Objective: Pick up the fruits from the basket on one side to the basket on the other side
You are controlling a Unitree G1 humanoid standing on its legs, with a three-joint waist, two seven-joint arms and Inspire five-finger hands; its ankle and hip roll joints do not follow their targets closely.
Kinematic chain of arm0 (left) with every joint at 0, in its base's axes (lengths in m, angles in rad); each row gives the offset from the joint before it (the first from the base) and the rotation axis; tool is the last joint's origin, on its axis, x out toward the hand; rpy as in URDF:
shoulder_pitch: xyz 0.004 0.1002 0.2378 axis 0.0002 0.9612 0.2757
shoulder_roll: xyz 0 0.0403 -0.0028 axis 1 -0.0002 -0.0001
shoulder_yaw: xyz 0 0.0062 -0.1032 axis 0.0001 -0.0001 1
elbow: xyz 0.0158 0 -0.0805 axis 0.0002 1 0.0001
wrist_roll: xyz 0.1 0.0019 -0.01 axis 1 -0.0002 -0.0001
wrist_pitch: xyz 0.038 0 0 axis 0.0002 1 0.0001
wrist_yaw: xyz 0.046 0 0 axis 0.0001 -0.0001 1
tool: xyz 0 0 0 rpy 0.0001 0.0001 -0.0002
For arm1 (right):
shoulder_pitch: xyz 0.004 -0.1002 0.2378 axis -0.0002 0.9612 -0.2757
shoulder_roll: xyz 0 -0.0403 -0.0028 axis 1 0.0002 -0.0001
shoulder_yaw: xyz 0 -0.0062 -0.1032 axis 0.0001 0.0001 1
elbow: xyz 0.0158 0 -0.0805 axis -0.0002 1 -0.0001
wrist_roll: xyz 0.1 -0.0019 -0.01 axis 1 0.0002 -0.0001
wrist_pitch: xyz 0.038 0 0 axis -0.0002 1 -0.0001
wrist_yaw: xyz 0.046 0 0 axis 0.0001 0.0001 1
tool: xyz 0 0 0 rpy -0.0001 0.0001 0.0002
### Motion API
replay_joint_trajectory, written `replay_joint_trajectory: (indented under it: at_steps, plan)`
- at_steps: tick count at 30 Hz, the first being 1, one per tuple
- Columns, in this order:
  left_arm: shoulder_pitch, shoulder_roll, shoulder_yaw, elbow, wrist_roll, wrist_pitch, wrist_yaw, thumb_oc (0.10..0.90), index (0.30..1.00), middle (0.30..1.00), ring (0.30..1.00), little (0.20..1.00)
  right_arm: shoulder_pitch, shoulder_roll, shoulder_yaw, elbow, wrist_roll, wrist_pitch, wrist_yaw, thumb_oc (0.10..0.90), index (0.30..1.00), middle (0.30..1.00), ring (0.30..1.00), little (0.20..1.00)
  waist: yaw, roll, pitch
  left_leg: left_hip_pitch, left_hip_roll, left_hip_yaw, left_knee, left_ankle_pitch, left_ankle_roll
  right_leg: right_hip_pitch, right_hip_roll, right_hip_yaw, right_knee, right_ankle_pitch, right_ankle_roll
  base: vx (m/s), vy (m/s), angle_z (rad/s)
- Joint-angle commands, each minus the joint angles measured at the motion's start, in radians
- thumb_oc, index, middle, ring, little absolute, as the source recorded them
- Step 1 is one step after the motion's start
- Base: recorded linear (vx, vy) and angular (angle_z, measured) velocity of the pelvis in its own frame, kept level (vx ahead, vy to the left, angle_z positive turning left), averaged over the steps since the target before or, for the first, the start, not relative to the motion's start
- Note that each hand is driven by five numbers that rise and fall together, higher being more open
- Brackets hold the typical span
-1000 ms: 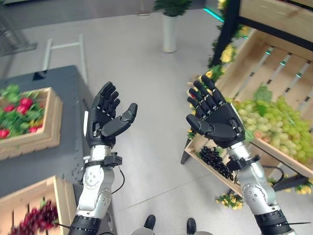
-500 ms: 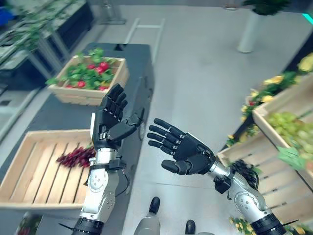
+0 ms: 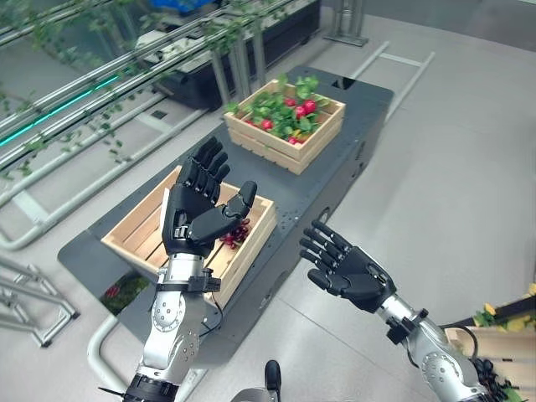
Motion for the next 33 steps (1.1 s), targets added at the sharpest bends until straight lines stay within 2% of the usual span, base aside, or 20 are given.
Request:
replay_joint_trajectory:
  at_steps: [1,3,6,9,12,14,16,18,19,20,21,24,26,27,28,31,33]
  plan:
    - [-0.049,0.045,0.064,-0.080,0.017,-0.079,-0.024,0.800,0.900,0.900,0.900,0.900,-0.024,0.038,-0.001,-0.111,0.047,-0.099,0.034,0.800,0.900,0.900,0.900,0.900,0.009,-0.028,-0.067,0.058,0.068,-0.035,0.000,-0.079,-0.082,-0.077,-0.073,-0.060,-0.129,0.273,0.032,0.10,0.314,0.18]
    - [-0.045,0.046,0.075,-0.087,0.013,-0.069,-0.041,0.800,0.900,0.900,0.900,0.900,-0.021,0.045,-0.002,-0.116,0.039,-0.098,0.095,0.800,0.900,0.900,0.900,0.900,0.021,-0.030,-0.065,0.063,0.047,-0.049,0.000,-0.092,-0.064,-0.086,-0.099,-0.070,-0.098,0.271,0.050,0.08,0.279,0.20]
    - [-0.053,0.043,0.077,-0.087,0.001,-0.046,-0.051,0.800,0.900,0.900,0.900,0.900,-0.032,0.052,0.002,-0.104,0.034,-0.090,0.121,0.800,0.900,0.900,0.900,0.900,0.038,-0.028,-0.057,0.067,0.032,-0.065,0.000,-0.096,-0.048,-0.099,-0.119,-0.068,-0.043,0.261,0.052,0.07,0.297,0.16]
    - [-0.065,0.039,0.068,-0.083,-0.005,-0.038,-0.055,0.800,0.900,0.900,0.900,0.900,-0.051,0.050,0.008,-0.091,0.021,-0.079,0.184,0.800,0.900,0.900,0.900,0.900,0.053,-0.020,-0.035,0.081,0.011,-0.087,0.000,-0.094,-0.026,-0.133,-0.153,-0.052,0.103,0.265,0.046,0.06,0.269,0.07]
    - [-0.074,0.034,0.067,-0.088,0.005,-0.029,-0.060,0.800,0.900,0.900,0.900,0.900,-0.044,0.046,0.017,-0.107,0.006,-0.083,0.201,0.800,0.900,0.900,0.900,0.900,0.051,-0.019,-0.020,0.085,-0.008,-0.113,0.001,-0.092,-0.006,-0.185,-0.170,-0.001,0.235,0.294,0.048,0.05,0.177,0.21]
    - [-0.079,0.035,0.069,-0.096,-0.002,-0.015,-0.060,0.800,0.900,0.900,0.900,0.900,-0.032,0.027,0.027,-0.133,0.006,-0.091,0.208,0.800,0.900,0.900,0.900,0.900,0.035,-0.018,-0.012,0.084,-0.021,-0.154,0.012,-0.091,0.005,-0.225,-0.125,0.085,0.325,0.278,0.034,0.08,0.091,0.27]
    - [-0.087,0.033,0.062,-0.094,-0.002,-0.007,-0.055,0.800,0.900,0.900,0.900,0.900,-0.020,0.010,0.025,-0.149,0.020,-0.090,0.208,0.800,0.900,0.900,0.900,0.900,0.019,-0.021,-0.015,0.073,-0.035,-0.191,0.029,-0.091,0.012,-0.232,-0.065,0.138,0.301,0.259,0.023,0.11,-0.005,0.71]
    - [-0.083,0.029,0.056,-0.096,0.007,-0.008,-0.056,0.800,0.900,0.900,0.900,0.900,-0.014,0.004,0.021,-0.153,0.026,-0.086,0.221,0.800,0.900,0.900,0.900,0.900,0.013,-0.029,-0.017,0.070,-0.046,-0.216,0.043,-0.095,0.015,-0.217,-0.050,0.152,0.230,0.251,0.019,0.13,-0.057,0.97]
    - [-0.077,0.026,0.047,-0.100,0.014,-0.007,-0.052,0.800,0.900,0.900,0.900,0.900,-0.013,0.003,0.021,-0.151,0.022,-0.074,0.250,0.800,0.900,0.900,0.900,0.900,0.011,-0.033,-0.016,0.065,-0.053,-0.234,0.052,-0.102,0.012,-0.203,-0.039,0.184,0.108,0.254,0.019,0.15,-0.111,0.88]
    - [-0.075,0.023,0.043,-0.097,0.018,-0.011,-0.059,0.800,0.900,0.900,0.900,0.900,-0.014,0.005,0.023,-0.146,0.017,-0.072,0.263,0.800,0.900,0.900,0.900,0.900,0.009,-0.037,-0.015,0.063,-0.058,-0.241,0.054,-0.109,0.013,-0.202,-0.034,0.205,0.052,0.274,0.026,0.20,-0.211,1.00]
    - [-0.075,0.019,0.032,-0.088,0.035,-0.021,-0.071,0.800,0.900,0.900,0.900,0.900,-0.017,0.008,0.030,-0.138,0.009,-0.075,0.279,0.800,0.900,0.900,0.900,0.900,0.004,-0.046,-0.012,0.058,-0.069,-0.250,0.062,-0.130,0.016,-0.218,-0.030,0.251,-0.026,0.329,0.044,0.15,-0.217,0.79]
    - [-0.073,0.024,0.014,-0.074,0.046,-0.045,-0.085,0.800,0.900,0.900,0.900,0.900,-0.027,0.019,0.045,-0.133,0.007,-0.097,0.283,0.800,0.900,0.900,0.900,0.900,-0.007,-0.064,0.001,0.050,-0.078,-0.273,0.086,-0.174,0.025,-0.275,-0.025,0.346,-0.115,0.420,0.071,0.16,-0.290,0.83]
    - [-0.068,0.033,0.016,-0.066,0.037,-0.056,-0.093,0.800,0.900,0.900,0.900,0.900,-0.027,0.019,0.050,-0.141,0.019,-0.105,0.278,0.800,0.900,0.900,0.900,0.900,-0.016,-0.070,0.009,0.055,-0.072,-0.282,0.099,-0.195,0.028,-0.289,-0.012,0.392,-0.143,0.433,0.076,0.22,-0.362,1.02]
    - [-0.058,0.046,0.022,-0.064,0.024,-0.059,-0.114,0.800,0.900,0.900,0.900,0.900,-0.022,0.024,0.053,-0.142,0.021,-0.116,0.274,0.800,0.900,0.900,0.900,0.900,-0.020,-0.075,0.013,0.057,-0.064,-0.293,0.113,-0.203,0.028,-0.299,0.014,0.416,-0.095,0.412,0.073,0.26,-0.447,1.05]
    - [-0.050,0.056,0.024,-0.066,0.015,-0.061,-0.127,0.800,0.900,0.900,0.900,0.900,-0.025,0.019,0.047,-0.141,0.029,-0.119,0.273,0.800,0.900,0.900,0.900,0.900,-0.018,-0.078,0.013,0.056,-0.056,-0.307,0.120,-0.201,0.026,-0.285,0.022,0.411,-0.074,0.388,0.071,0.24,-0.423,0.98]
    - [-0.033,0.058,0.022,-0.082,0.018,-0.048,-0.124,0.800,0.900,0.900,0.900,0.900,-0.029,0.001,0.047,-0.152,0.058,-0.107,0.247,0.800,0.900,0.900,0.900,0.900,-0.016,-0.081,0.002,0.069,-0.031,-0.314,0.113,-0.191,0.011,-0.251,0.032,0.393,-0.087,0.372,0.054,0.22,-0.329,0.73]
    - [-0.011,0.061,0.031,-0.102,0.005,-0.033,-0.106,0.800,0.900,0.900,0.900,0.900,-0.031,-0.010,0.038,-0.164,0.067,-0.066,0.244,0.800,0.900,0.900,0.900,0.900,-0.006,-0.084,-0.020,0.079,-0.001,-0.324,0.133,-0.190,-0.025,-0.206,0.036,0.361,-0.102,0.343,0.024,0.26,-0.340,0.72]
